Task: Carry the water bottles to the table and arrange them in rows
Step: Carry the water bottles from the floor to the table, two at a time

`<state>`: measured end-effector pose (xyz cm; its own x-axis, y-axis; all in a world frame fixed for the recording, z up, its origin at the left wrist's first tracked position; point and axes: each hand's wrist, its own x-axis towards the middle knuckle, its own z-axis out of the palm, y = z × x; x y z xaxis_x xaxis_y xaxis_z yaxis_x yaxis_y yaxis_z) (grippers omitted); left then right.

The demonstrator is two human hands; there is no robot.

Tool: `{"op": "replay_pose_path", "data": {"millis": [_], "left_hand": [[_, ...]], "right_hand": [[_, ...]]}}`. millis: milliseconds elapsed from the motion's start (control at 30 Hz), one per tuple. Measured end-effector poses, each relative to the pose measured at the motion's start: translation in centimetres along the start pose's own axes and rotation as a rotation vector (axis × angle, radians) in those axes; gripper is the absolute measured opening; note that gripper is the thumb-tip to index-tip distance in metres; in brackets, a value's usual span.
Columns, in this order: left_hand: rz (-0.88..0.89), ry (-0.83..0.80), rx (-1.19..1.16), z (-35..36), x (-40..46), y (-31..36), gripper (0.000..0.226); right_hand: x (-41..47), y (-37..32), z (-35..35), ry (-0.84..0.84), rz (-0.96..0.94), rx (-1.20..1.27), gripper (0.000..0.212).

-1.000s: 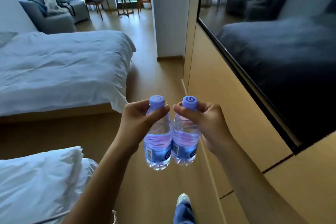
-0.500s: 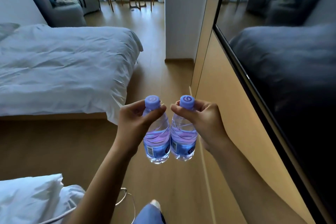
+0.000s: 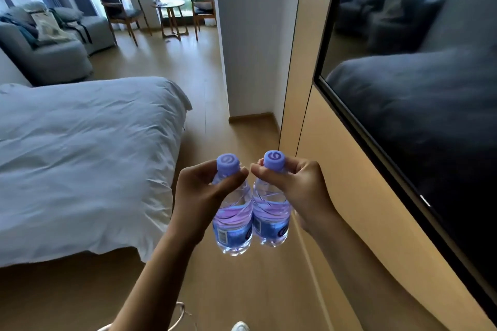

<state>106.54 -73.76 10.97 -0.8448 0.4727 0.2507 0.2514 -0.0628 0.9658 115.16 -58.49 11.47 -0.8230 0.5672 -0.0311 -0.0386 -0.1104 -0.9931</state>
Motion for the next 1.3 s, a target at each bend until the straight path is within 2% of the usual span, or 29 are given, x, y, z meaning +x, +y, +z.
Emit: {"op": "replay_pose_path", "data": {"millis": [300,900,967,1067,1167,1233,1300], "left_hand": [[0.039,-0.064,0.035,-1.5,16.2,-2.7,0.005],[0.045,0.081,0.044,5.0,49.2,-8.9,0.008],[0.038,0.102,0.057,5.2,52.0,-10.0,0.007],[0.045,0.109,0.055,4.9,56.3,-11.6,0.017],[0.051,0.086,0.051,4.5,60.4,-13.1,0.021],[0.047,0.086,0.047,3.9,63.8,-14.6,0.021],[0.028,0.107,0.028,3.0,67.4,-15.9,0.018]], "right_hand": [[15.3,-0.7,3.2,0.029,-0.03,0.012,0.018],[51.5,-3.8,1.4,-0.043,-0.075,-0.111,0.02],[54.6,-3.5,1.5,-0.05,-0.07,-0.134,0.026],[59.3,-2.9,2.0,-0.063,-0.054,-0.138,0.042],[63.8,-2.3,2.9,-0.086,-0.044,-0.159,0.047],[67.4,-1.9,3.8,-0.104,-0.025,-0.165,0.047],[71.2,-1.5,5.2,-0.13,-0.013,-0.128,0.037]]}}
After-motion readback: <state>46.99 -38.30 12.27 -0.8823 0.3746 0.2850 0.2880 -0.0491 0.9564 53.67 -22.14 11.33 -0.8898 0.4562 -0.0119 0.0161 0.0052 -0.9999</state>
